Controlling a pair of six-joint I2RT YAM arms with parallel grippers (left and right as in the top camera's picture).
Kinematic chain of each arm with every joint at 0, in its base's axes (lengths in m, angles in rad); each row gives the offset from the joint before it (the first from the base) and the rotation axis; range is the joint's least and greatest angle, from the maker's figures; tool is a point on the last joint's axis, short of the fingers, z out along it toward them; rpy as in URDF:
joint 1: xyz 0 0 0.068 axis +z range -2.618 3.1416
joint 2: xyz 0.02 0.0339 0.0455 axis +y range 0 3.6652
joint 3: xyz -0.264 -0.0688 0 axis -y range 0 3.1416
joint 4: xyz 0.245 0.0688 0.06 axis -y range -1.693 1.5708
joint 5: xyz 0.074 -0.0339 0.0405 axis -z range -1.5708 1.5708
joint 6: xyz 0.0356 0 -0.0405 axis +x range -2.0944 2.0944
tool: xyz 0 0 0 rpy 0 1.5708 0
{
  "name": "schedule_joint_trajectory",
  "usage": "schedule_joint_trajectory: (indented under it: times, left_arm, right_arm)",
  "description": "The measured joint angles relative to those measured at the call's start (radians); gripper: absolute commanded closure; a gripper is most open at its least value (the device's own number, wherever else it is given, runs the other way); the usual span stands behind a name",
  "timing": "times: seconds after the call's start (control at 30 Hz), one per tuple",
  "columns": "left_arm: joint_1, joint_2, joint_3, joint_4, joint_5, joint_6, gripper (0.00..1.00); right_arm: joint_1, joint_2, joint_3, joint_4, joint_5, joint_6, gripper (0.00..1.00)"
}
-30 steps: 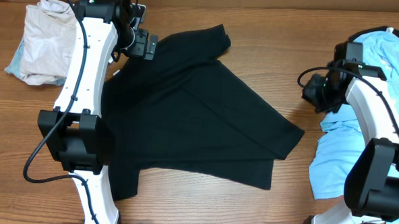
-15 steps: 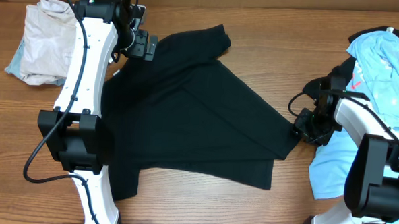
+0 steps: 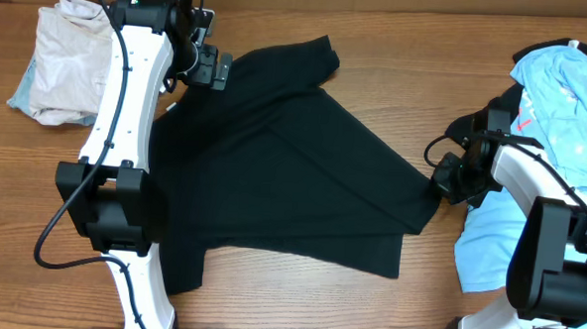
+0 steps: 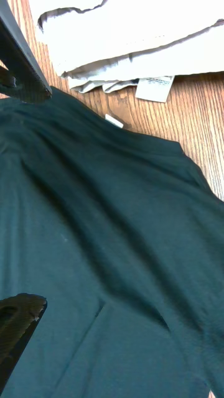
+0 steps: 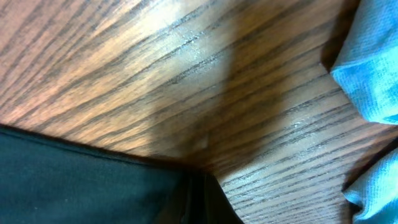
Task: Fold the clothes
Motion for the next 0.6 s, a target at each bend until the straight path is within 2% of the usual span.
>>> schedule_joint_trajectory:
  times: [0.27,0.43,0.6]
  left_arm:
    - [0.0,0.0,0.0,-0.01,0.0,0.0,0.0]
    - [0.0,0.0,0.0,-0.011,0.0,0.0,0.0]
    - [0.0,0.0,0.0,-0.011,0.0,0.0,0.0]
  right_arm:
    - [0.0,-0.011,0.171,0.015,0.0,-0.021,0.96]
    - [0.0,-0.045,0.293,0.175,0.0,-0.042,0.96]
    - [0.0,-0.048,0.3,0.351,0.012,-0.051,0.96]
